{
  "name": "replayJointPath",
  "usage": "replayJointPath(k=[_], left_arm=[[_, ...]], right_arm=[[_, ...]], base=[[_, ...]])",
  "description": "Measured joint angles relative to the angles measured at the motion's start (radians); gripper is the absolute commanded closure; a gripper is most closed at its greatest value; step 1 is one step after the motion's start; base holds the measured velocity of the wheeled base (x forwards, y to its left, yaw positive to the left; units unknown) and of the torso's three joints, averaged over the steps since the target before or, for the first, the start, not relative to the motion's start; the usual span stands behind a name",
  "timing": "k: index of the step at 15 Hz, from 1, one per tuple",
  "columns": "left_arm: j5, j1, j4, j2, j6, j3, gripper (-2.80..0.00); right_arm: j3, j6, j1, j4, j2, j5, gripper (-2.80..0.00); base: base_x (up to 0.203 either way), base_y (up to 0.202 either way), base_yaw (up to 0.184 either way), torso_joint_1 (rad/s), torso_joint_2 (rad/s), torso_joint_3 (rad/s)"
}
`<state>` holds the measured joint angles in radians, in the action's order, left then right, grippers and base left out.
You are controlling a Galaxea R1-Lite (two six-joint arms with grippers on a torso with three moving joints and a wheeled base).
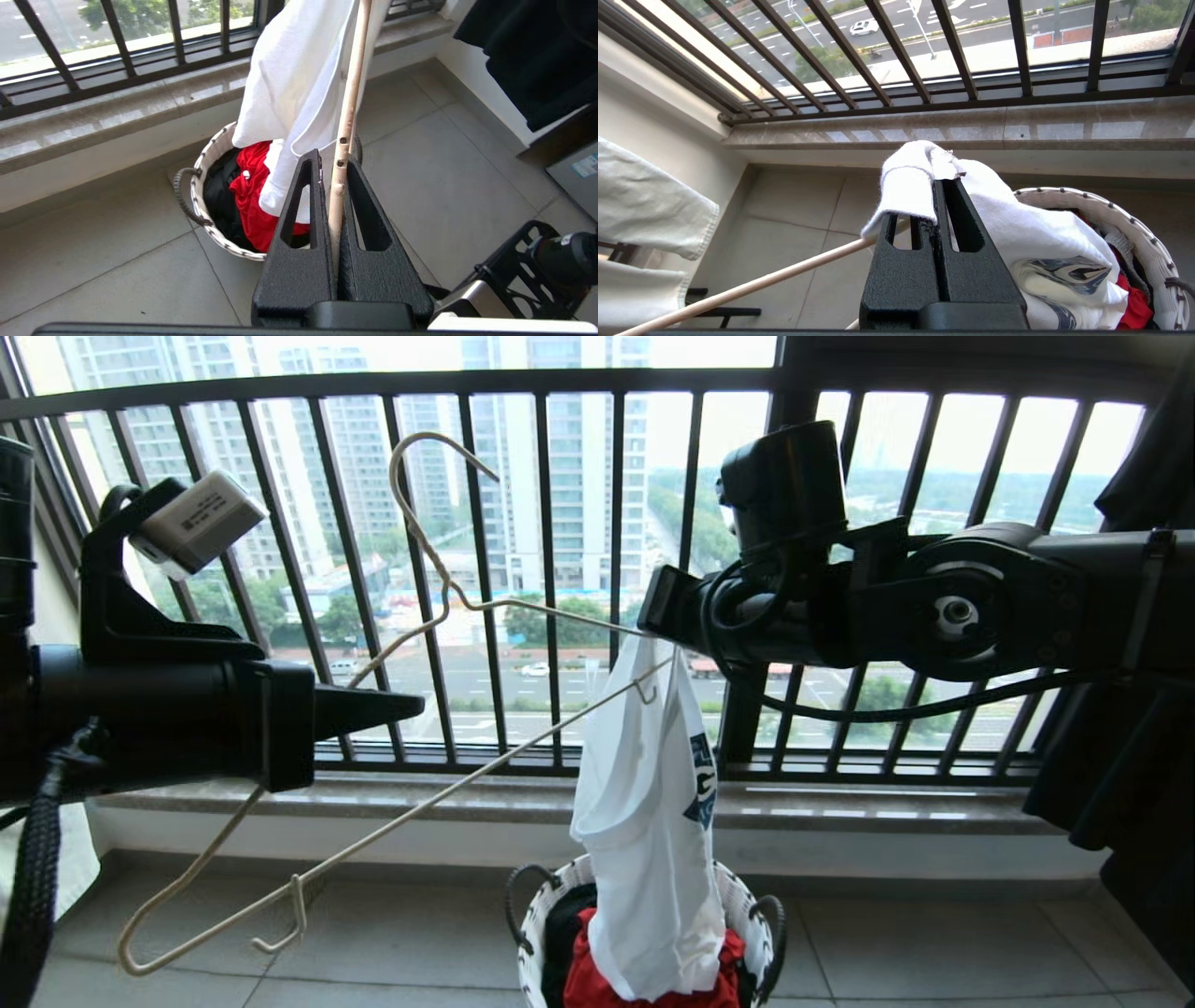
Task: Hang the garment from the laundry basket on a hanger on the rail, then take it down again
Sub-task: Hang the clothes on the clothes rack
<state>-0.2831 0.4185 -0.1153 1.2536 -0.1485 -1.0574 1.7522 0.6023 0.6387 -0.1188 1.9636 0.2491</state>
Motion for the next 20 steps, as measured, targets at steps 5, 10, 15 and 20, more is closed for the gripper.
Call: replayJointPath(k=[5, 10, 15, 20], left_arm=[[0.075, 0.0, 0.014, 0.008, 0.003, 0.0, 0.0], [0.168, 0.006, 0.014, 0.029, 0.008, -0.013, 0.0], [0.239, 0.069, 0.013, 0.051, 0.01, -0.004, 0.0], [0.315, 0.122, 0.014, 0.072, 0.017, 0.01, 0.0]], right_arm=[[0.025, -0.001, -0.038, -0.003, 0.003, 0.0, 0.0], [0.029, 0.0, -0.044, -0.004, 0.003, 0.0, 0.0], [0.011, 0.004, -0.011, -0.007, -0.005, 0.0, 0.0], [-0.003, 0.004, 0.011, -0.008, -0.012, -0.001, 0.0]], base=[[0.0, 0.0, 0.0, 0.0, 0.0, 0.0], [0.0, 0.0, 0.0, 0.0, 0.0, 0.0], [0.0, 0.0, 0.0, 0.0, 0.0, 0.0], [0.0, 0.0, 0.0, 0.0, 0.0, 0.0]])
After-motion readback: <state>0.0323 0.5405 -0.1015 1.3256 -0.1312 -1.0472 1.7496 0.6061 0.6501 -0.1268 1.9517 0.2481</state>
